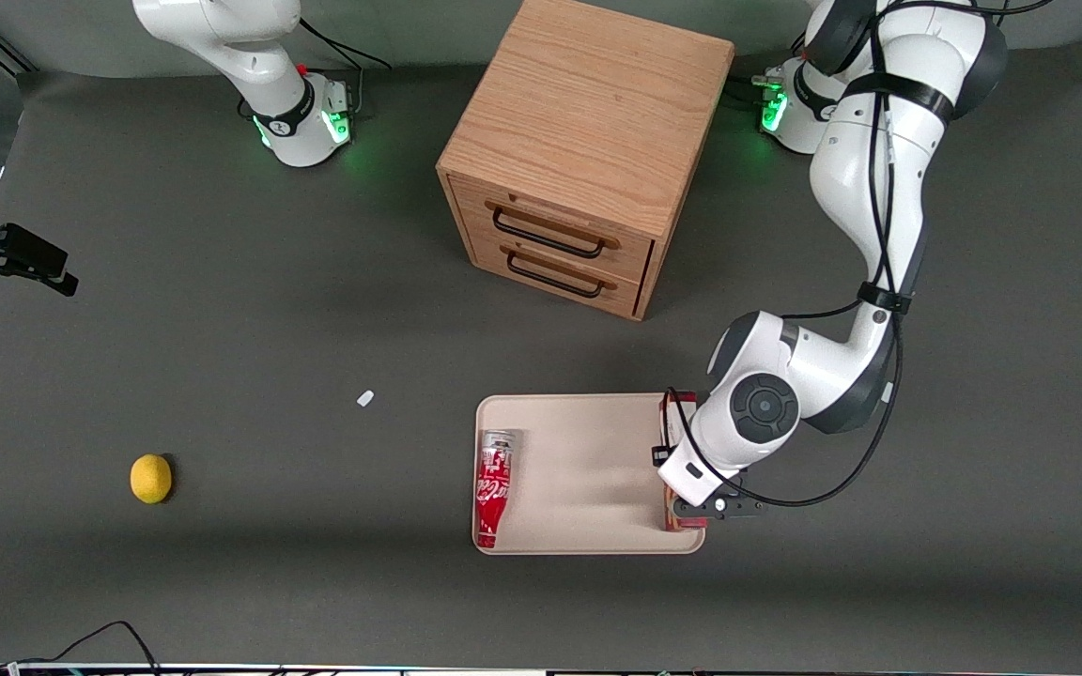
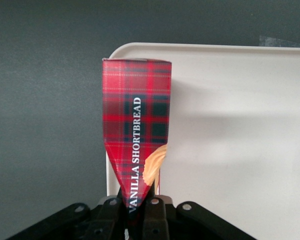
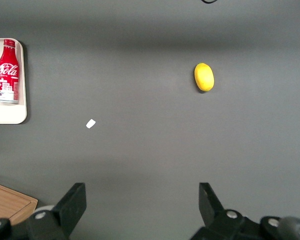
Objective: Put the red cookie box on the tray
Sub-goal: 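Lower the box onto the tray and open the left gripper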
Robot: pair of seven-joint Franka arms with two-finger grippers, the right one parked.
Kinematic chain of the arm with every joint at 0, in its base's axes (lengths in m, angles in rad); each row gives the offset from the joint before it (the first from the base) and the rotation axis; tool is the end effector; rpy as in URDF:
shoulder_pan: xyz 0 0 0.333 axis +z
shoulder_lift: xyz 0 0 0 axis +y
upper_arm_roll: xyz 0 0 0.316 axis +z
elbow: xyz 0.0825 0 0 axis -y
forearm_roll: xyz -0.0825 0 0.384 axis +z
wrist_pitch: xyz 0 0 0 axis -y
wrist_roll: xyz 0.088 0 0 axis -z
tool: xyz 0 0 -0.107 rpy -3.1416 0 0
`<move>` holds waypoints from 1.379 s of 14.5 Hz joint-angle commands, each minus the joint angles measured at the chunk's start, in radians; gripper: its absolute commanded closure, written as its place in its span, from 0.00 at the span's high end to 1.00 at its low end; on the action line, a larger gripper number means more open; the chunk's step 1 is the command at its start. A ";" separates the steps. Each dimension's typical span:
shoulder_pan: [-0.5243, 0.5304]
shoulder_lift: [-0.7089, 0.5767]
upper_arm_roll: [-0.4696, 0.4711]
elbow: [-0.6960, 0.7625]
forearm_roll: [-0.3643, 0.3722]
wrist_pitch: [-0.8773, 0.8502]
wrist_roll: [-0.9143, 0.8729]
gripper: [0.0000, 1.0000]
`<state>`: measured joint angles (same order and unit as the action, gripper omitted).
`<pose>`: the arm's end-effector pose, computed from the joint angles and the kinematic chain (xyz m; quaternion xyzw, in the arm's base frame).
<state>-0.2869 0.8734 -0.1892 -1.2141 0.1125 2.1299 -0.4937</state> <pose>0.6978 -0.3090 0.2586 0.9992 0.0155 0.0144 0.0335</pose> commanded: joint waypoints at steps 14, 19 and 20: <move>0.021 -0.129 0.008 -0.073 0.061 0.078 -0.040 1.00; 0.150 -0.431 -0.001 -0.324 -0.050 0.026 -0.004 1.00; 0.175 -0.479 -0.004 -0.356 -0.062 -0.008 0.053 1.00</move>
<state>-0.1741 0.5713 -0.1835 -1.3741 0.0859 2.1483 -0.5044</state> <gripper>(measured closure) 0.000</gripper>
